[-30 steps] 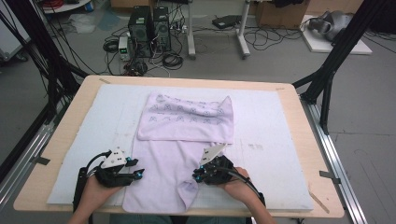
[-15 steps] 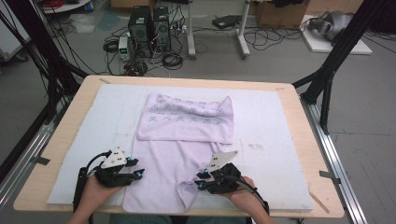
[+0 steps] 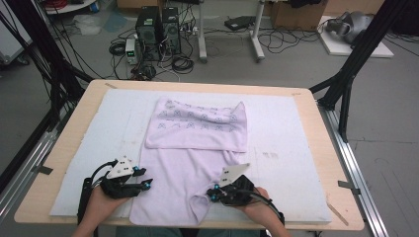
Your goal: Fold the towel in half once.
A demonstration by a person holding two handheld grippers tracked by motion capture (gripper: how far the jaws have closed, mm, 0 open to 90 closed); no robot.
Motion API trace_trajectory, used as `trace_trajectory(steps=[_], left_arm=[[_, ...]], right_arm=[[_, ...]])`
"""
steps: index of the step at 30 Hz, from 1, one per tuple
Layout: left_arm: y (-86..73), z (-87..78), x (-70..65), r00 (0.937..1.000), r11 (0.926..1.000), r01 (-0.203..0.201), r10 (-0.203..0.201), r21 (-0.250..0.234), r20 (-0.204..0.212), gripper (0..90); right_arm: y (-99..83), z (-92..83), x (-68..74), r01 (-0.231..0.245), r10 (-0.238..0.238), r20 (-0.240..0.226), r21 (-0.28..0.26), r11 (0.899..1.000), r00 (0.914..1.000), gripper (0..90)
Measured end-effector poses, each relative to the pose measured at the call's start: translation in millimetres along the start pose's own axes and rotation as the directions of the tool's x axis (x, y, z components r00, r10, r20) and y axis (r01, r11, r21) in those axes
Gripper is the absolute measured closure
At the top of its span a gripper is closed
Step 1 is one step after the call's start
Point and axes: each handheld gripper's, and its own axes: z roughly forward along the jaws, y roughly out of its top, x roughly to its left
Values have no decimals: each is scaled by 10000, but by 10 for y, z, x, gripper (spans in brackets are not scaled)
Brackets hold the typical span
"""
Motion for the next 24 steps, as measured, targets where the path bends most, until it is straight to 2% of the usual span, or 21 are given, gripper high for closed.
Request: trace_trajectory(steps=[4, 6, 7, 10, 13, 14, 18, 21, 24], left_arm=[[5, -1, -1, 10000, 10000, -8, 8, 40, -9, 527], [7, -3, -1, 10000, 10000, -57, 58, 72, -20, 527], [7, -1, -4, 10000, 10000, -14, 14, 50, -18, 526], [13, -1, -3, 10000, 10000, -36, 36, 92, -14, 526], [15, 0, -7, 10000, 10000, -14, 14, 95, -39, 525], [19, -2, -6, 10000, 9999, -35, 36, 140, -53, 525], [20, -20, -11, 10000, 9998, -69, 70, 212, -54, 508], [8, -52, -27, 10000, 9997, 20, -20, 240, 22, 487], [1, -88, -98, 9994, 9996, -114, 107, 239, 317, 476]], right_arm=[[-111, -388, 46, -23, 19, -170, -235, 9997, 9999, 882], [-184, -638, 102, 39, -41, -90, -185, 9998, 10000, 882], [-209, -710, 118, 136, -138, -106, -175, 9998, 9998, 879], [-309, -885, 119, -210, 199, -395, -283, 9994, 9990, 844], [-360, -859, 61, -448, 446, -79, -285, 9986, 9990, 742], [-367, -820, 20, -654, 662, 232, -314, 9974, 9975, 723], [-402, -721, -119, -987, 1013, 388, -635, 9931, 9941, 699], [-449, -592, -118, -784, 789, 304, -184, 9968, 9964, 671], [-510, -505, -36, -605, 606, -85, 96, 9981, 9981, 641]])
